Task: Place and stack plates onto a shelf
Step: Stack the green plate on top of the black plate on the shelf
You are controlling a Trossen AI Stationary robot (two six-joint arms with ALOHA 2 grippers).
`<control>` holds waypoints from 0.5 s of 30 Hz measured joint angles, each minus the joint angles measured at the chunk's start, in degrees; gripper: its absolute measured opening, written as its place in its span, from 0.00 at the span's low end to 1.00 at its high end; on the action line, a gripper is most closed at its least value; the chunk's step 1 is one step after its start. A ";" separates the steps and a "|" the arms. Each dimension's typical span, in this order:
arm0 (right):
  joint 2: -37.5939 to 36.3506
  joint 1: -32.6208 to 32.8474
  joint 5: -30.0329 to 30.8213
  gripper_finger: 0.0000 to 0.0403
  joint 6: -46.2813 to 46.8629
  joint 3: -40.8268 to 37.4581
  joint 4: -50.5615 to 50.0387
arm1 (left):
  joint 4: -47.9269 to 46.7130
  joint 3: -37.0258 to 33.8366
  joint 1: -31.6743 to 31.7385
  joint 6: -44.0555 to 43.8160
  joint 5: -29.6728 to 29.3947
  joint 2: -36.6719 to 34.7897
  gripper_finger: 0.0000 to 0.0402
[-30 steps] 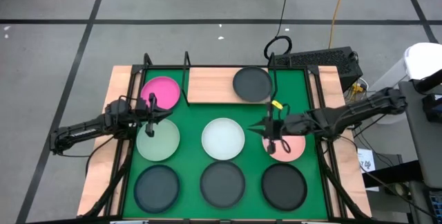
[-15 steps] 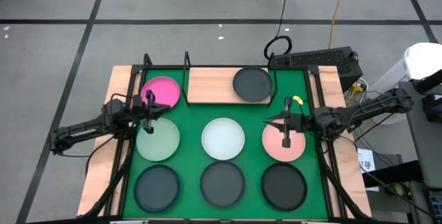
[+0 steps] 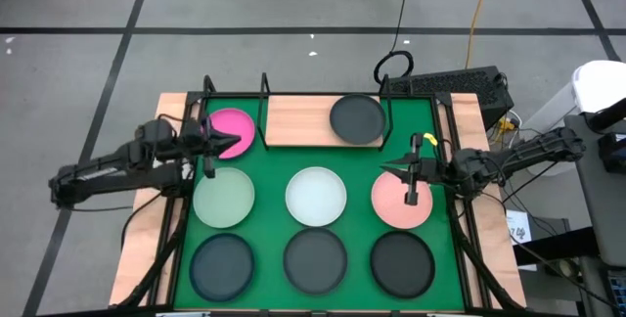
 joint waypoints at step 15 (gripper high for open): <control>0.01 0.00 -0.15 0.07 -0.05 -0.02 -1.72 | -47.23 25.39 -16.51 -15.40 -11.57 28.11 0.04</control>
